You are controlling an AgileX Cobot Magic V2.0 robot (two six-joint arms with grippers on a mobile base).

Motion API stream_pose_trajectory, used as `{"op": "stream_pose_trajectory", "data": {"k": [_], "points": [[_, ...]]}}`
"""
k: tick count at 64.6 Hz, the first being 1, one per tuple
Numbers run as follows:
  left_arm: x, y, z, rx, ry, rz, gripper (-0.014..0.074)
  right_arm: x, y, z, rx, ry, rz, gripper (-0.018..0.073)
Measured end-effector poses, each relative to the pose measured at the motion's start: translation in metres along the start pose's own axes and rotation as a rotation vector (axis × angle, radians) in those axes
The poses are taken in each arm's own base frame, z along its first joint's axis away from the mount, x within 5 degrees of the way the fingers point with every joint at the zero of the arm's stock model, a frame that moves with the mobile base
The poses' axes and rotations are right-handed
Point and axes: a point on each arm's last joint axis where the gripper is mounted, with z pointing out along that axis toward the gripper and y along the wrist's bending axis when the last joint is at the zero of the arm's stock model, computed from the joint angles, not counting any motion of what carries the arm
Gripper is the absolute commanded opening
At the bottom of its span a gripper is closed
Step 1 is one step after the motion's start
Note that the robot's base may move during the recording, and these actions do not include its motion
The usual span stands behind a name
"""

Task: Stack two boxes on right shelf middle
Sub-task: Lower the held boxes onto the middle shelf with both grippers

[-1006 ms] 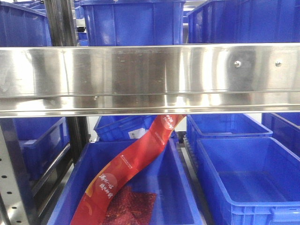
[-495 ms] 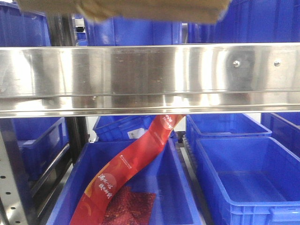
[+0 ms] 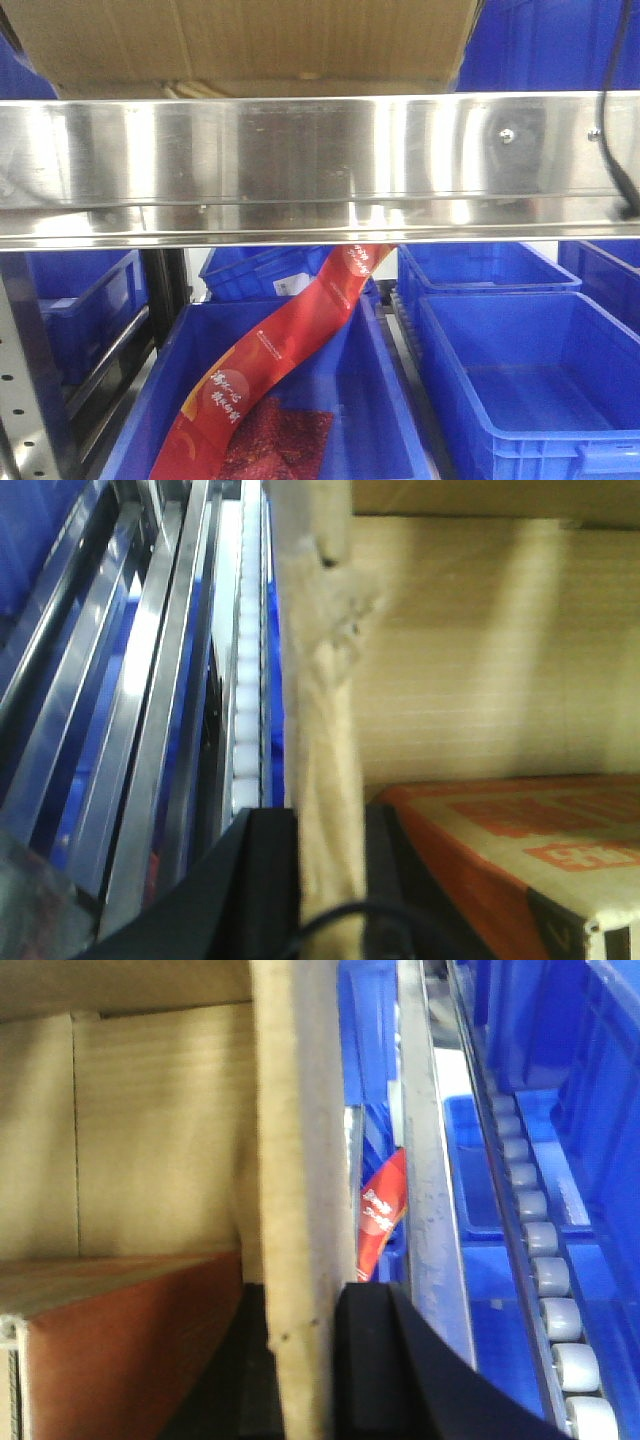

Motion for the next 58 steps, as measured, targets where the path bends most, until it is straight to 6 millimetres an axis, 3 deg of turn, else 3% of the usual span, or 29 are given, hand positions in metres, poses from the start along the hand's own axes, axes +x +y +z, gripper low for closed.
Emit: {"op": "stream_pose_trajectory", "data": {"k": [5,13,21,26,33,40,45,50,53,58], "points": [[0.0,0.0,0.002,0.002,-0.005,0.004,0.011,-0.003,0.002,0.0,-0.023,-0.025,0.014,0.0256],[-0.001,-0.002,0.005,0.018,-0.013,-0.002,0.0305,-0.009,0.006,0.001,-0.062,-0.09,0.02,0.0435],[-0.002,-0.003,0.005,0.025,-0.025,-0.005,0.0423,-0.01,0.008,0.005,-0.071,-0.102,0.019,0.0493],[-0.002,-0.003,0.005,0.028,-0.027,-0.006,0.043,-0.011,0.007,0.004,-0.069,-0.11,0.015,0.0477],[-0.007,-0.003,0.0,0.034,-0.05,-0.01,0.0401,-0.017,0.008,-0.002,-0.066,-0.126,0.014,0.0418],[-0.012,-0.004,-0.006,0.039,-0.079,-0.013,0.035,-0.021,0.007,-0.008,-0.051,-0.13,0.01,0.0252],[-0.013,-0.004,-0.007,0.041,-0.085,-0.014,0.0223,-0.021,0.005,-0.009,-0.032,-0.121,0.002,0.0064],[-0.013,-0.004,-0.007,0.041,-0.085,-0.014,-0.0023,-0.019,0.003,-0.009,-0.012,-0.098,-0.002,-0.0155],[-0.013,-0.004,-0.007,0.041,-0.085,-0.014,-0.0109,-0.018,0.002,-0.009,-0.001,-0.081,-0.003,-0.016],[-0.013,-0.004,-0.007,0.039,-0.08,-0.014,-0.0111,-0.015,0.0,-0.009,0.02,-0.047,-0.01,-0.016]]}}
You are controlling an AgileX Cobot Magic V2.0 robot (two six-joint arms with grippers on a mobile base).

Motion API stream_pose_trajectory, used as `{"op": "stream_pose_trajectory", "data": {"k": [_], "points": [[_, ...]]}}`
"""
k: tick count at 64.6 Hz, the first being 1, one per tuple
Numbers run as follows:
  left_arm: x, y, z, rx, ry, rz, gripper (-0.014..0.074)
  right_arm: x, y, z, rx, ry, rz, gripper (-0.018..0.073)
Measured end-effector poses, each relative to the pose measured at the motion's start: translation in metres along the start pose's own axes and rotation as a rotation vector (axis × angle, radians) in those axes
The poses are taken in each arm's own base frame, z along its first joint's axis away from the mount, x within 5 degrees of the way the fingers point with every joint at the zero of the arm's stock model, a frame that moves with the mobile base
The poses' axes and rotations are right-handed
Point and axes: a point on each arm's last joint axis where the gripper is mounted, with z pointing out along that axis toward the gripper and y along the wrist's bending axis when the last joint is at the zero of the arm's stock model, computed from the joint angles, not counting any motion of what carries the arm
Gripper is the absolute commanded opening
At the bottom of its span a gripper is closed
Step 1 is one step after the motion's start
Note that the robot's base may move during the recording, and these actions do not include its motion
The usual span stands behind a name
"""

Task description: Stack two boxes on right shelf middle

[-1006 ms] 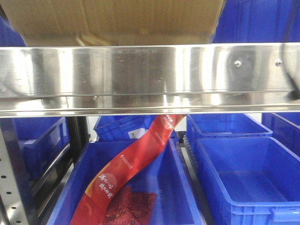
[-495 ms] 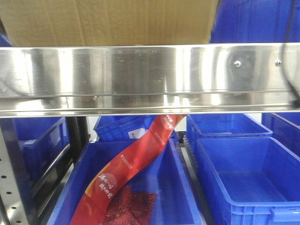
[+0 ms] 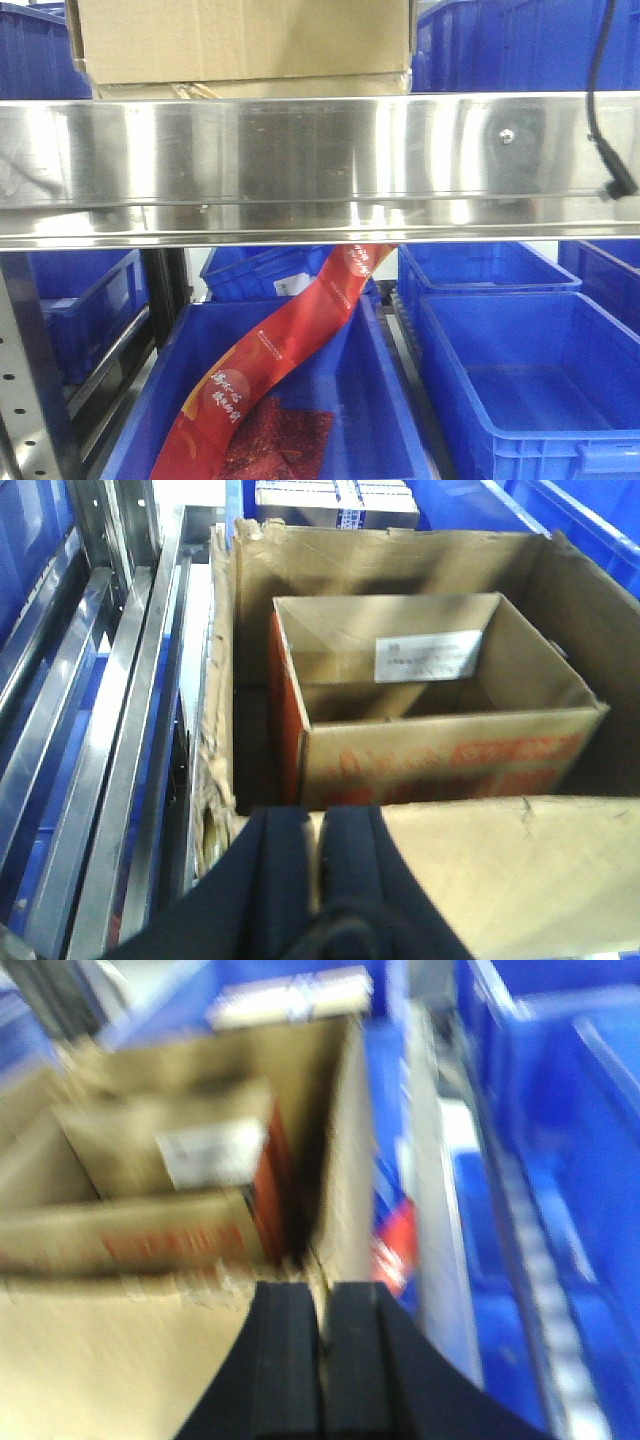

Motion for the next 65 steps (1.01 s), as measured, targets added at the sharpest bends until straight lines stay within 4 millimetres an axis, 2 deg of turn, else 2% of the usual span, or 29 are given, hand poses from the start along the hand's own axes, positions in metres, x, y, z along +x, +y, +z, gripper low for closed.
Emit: {"op": "stream_pose_trajectory", "data": {"k": [13,21,29,40,49,59,65], "points": [[0.008,-0.002,-0.003,0.029,0.041,-0.02,-0.0111,0.013,-0.004,0.005,0.015,0.048,-0.184,-0.016],[0.025,-0.008,-0.009,0.069,0.009,-0.005,-0.0111,0.03,-0.008,0.004,-0.014,0.029,-0.23,-0.016],[0.047,-0.014,-0.019,0.124,-0.062,0.012,-0.0111,0.05,-0.014,-0.009,-0.068,-0.039,-0.248,-0.016],[0.087,-0.015,-0.035,0.197,-0.164,0.026,-0.0111,0.081,-0.033,-0.031,-0.113,-0.111,-0.244,-0.016],[0.132,-0.006,-0.046,0.229,-0.212,0.031,-0.0111,0.112,-0.049,-0.047,-0.146,-0.167,-0.236,-0.016],[0.177,0.008,-0.069,0.256,-0.273,0.028,-0.0111,0.141,-0.061,-0.071,-0.19,-0.236,-0.231,-0.016],[0.197,0.016,-0.088,0.272,-0.337,0.034,-0.0111,0.156,-0.069,-0.089,-0.204,-0.266,-0.228,-0.016]]}}
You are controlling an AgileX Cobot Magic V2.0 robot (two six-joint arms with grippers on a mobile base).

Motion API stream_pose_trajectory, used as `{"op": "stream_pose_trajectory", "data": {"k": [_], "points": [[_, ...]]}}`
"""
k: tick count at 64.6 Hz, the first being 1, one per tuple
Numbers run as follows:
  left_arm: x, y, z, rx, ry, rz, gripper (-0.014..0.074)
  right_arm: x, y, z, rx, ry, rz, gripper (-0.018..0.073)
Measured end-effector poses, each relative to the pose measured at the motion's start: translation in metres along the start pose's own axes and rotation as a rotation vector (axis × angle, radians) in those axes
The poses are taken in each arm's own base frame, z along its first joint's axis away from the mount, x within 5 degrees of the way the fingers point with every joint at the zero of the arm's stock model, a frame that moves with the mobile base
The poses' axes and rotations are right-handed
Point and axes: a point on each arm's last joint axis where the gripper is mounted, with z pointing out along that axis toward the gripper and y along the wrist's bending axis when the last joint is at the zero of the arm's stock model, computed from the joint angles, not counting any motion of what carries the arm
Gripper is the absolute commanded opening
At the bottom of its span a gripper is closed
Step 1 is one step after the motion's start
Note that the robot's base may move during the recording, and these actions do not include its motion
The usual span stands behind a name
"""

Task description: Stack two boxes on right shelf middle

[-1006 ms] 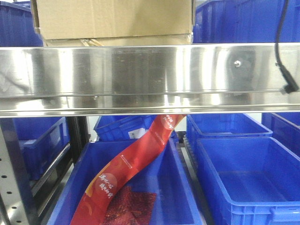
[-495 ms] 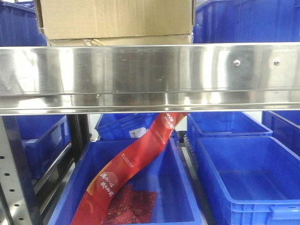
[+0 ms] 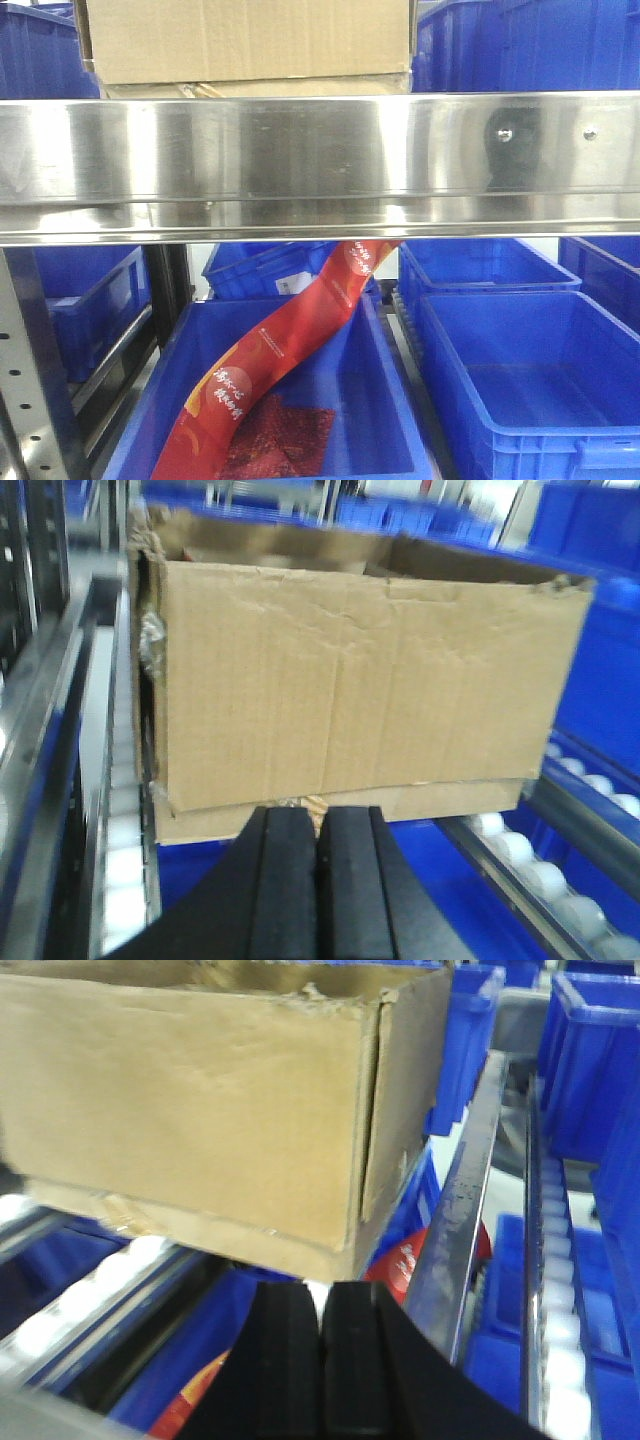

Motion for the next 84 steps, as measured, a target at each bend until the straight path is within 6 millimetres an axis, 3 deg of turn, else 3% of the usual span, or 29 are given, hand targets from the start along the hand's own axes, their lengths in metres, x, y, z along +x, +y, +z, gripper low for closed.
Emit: {"op": "stream_pose_trajectory", "data": {"k": [11,25,36,58,69,84], "points": [[0.01,0.002,-0.041,0.012,-0.074,0.007,-0.0111,-0.004,-0.001,-0.046,-0.008,-0.119,0.003,-0.016],[-0.003,0.0,-0.078,0.035,-0.223,0.008,-0.0111,-0.017,-0.001,-0.084,-0.015,-0.246,0.009,-0.016],[-0.007,-0.001,-0.09,0.042,-0.268,0.008,-0.0111,-0.019,-0.001,-0.093,-0.017,-0.277,0.01,-0.016],[-0.007,-0.001,-0.09,0.042,-0.272,0.008,-0.0111,-0.018,-0.002,-0.095,-0.01,-0.266,0.012,-0.016],[-0.007,-0.001,-0.09,0.042,-0.272,0.008,-0.0111,0.007,-0.009,-0.113,0.047,-0.165,0.023,-0.016],[-0.007,-0.001,-0.09,0.042,-0.271,0.008,-0.0111,0.069,-0.023,-0.123,0.177,-0.158,-0.043,-0.016]]}}
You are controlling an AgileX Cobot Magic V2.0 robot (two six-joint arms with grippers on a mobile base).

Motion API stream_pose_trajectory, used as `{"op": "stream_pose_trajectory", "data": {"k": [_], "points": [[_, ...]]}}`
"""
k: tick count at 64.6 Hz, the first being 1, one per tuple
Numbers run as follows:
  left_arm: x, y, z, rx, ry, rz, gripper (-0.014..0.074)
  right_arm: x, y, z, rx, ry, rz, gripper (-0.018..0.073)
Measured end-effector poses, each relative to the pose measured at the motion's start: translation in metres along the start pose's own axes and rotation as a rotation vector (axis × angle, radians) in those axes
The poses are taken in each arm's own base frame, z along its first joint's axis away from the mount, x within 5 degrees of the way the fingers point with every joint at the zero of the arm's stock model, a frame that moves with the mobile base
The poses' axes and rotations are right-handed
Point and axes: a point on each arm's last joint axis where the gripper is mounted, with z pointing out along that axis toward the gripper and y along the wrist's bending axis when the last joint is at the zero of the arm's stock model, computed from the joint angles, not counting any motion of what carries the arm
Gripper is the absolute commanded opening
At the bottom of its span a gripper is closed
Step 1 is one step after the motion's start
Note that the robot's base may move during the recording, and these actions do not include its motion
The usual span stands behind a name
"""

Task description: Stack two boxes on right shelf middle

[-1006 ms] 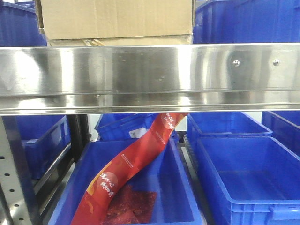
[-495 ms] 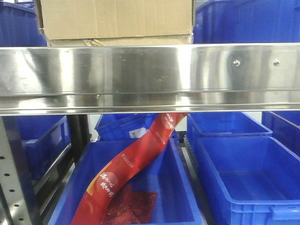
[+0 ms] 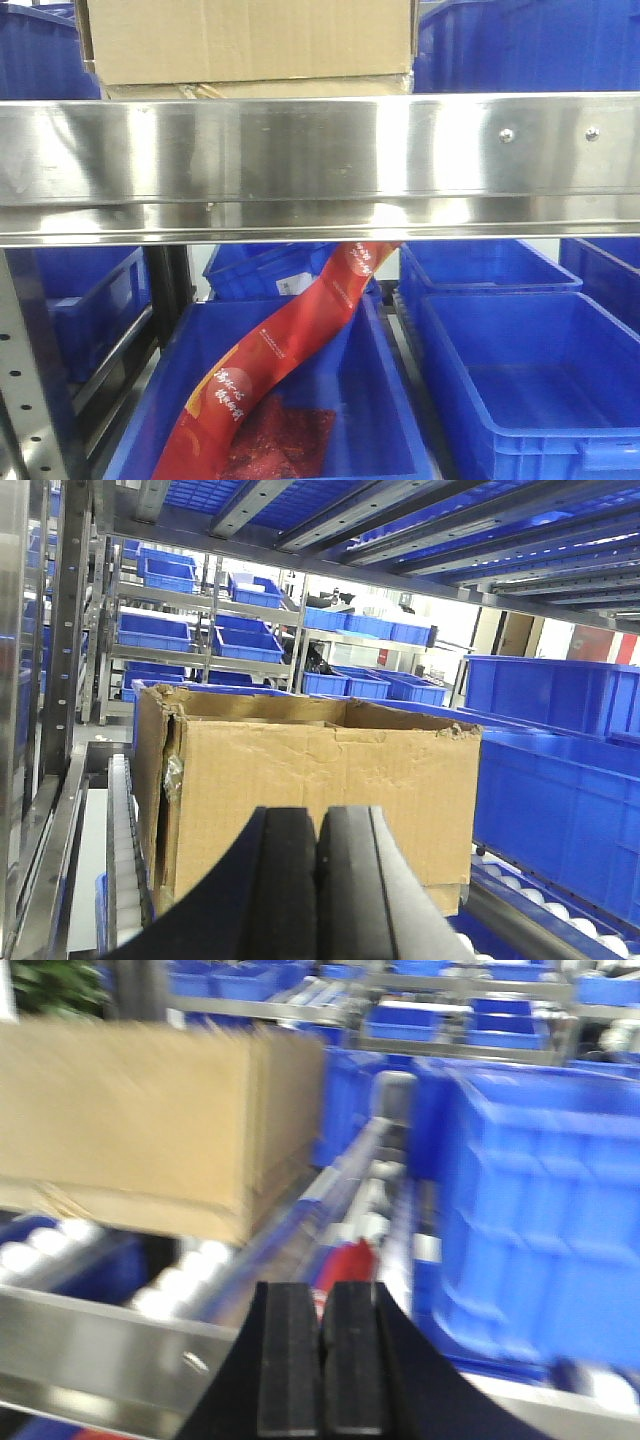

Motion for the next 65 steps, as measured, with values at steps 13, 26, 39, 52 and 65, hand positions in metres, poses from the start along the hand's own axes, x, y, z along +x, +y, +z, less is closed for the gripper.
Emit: {"op": "stream_pose_trajectory", "data": {"k": [13,26,39,52,65], "points": [[0.001,0.0,0.0,0.0,0.002,0.0,-0.0111,0.042,-0.007,-0.012,0.11,-0.107,-0.009,-0.016],[0.001,0.0,0.0,0.0,0.002,0.0,-0.0111,0.088,-0.006,-0.023,0.116,-0.122,-0.007,-0.016],[0.001,0.0,0.0,0.0,0.002,0.0,-0.0111,0.102,-0.005,-0.025,0.117,-0.107,-0.005,-0.016],[0.001,0.0,0.0,0.0,0.002,0.0,-0.0111,0.103,-0.007,-0.025,0.15,-0.095,-0.002,-0.016],[0.001,0.0,0.0,0.0,0.002,0.0,-0.0111,0.104,-0.009,-0.025,0.18,-0.091,-0.002,-0.016]]}}
